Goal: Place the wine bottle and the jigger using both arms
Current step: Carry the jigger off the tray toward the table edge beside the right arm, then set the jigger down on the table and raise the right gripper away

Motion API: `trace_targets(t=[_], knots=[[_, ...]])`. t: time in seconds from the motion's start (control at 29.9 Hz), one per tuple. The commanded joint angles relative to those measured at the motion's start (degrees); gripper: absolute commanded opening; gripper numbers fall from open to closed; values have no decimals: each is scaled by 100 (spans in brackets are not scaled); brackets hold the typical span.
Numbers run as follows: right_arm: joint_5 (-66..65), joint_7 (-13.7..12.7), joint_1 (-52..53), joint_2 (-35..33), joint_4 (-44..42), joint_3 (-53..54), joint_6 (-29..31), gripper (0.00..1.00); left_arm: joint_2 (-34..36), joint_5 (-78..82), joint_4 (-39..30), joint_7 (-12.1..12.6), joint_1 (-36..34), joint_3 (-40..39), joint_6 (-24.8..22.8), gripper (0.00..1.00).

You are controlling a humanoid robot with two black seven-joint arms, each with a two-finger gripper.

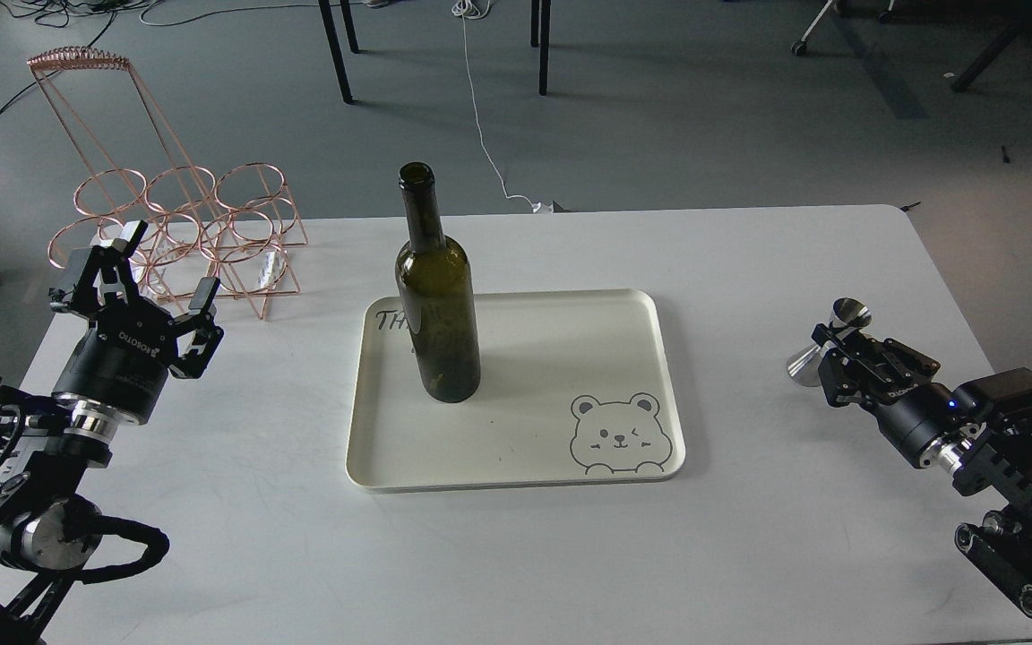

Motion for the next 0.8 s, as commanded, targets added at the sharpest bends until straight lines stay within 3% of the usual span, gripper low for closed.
trace_targets(t=[0.0, 0.17, 0.33, 0.47, 0.77], knots=[[46, 0, 10, -10, 9, -10, 0, 75, -13, -5, 0, 0, 0, 1, 0, 99], [143, 0, 1, -36, 53, -36, 0, 95, -48, 4, 0, 0, 0, 1, 0, 99], [143, 0, -52, -176, 114, -45, 0, 96, -48, 4, 0, 0, 0, 1, 0, 99], [152, 0, -244, -720, 482, -62, 0, 97, -40, 4, 0, 0, 0, -8, 0, 99], [1020, 0, -1440, -1933, 2458, -54, 0, 98, -40, 4, 0, -9, 0, -8, 0, 99]])
